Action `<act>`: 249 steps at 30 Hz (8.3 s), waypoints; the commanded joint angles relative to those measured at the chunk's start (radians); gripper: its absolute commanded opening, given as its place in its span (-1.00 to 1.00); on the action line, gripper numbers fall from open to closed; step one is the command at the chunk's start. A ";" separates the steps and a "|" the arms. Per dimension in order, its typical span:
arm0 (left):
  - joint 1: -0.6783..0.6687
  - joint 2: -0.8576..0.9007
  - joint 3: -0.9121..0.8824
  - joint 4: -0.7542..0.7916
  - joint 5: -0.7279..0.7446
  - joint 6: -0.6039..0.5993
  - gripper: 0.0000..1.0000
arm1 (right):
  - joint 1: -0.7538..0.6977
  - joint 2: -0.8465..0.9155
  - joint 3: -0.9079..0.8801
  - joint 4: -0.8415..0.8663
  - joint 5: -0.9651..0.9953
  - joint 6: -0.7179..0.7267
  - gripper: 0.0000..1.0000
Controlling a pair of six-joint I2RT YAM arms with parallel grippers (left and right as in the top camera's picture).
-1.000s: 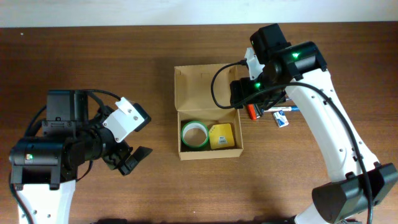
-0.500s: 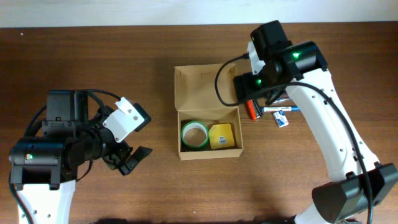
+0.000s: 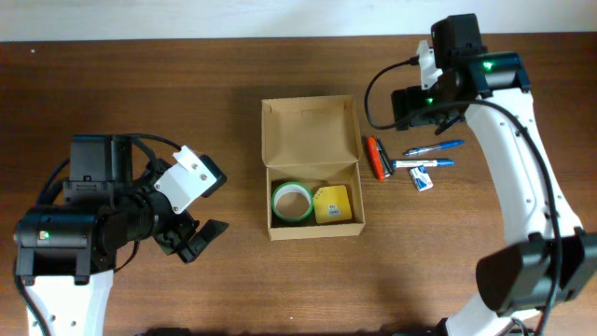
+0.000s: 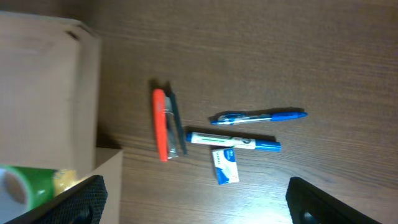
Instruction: Pack container
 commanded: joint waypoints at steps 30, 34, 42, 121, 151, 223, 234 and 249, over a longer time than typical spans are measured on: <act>0.006 -0.001 0.020 0.000 0.022 0.021 0.99 | -0.045 0.160 -0.297 0.304 -0.198 -0.231 0.80; 0.006 -0.001 0.020 0.000 0.022 0.021 0.99 | -0.044 0.160 -0.356 0.368 -0.238 -0.259 0.80; 0.006 -0.001 0.020 0.000 0.022 0.021 0.99 | -0.018 0.160 -0.407 0.435 -0.233 -0.278 0.74; 0.006 -0.001 0.020 0.000 0.022 0.021 0.99 | 0.063 0.084 -0.358 0.368 -0.110 -0.213 0.28; 0.006 -0.001 0.020 0.000 0.022 0.021 0.99 | 0.021 -0.149 -0.397 0.103 -0.178 -0.015 0.55; 0.006 -0.001 0.020 0.000 0.022 0.021 0.99 | 0.124 -0.125 -0.647 0.592 -0.323 -0.811 0.98; 0.006 -0.001 0.020 0.000 0.022 0.021 0.99 | 0.125 -0.033 -0.647 0.689 -0.323 -0.855 0.98; 0.006 -0.001 0.020 0.000 0.022 0.021 0.99 | 0.125 0.064 -0.647 0.744 -0.323 -0.959 0.98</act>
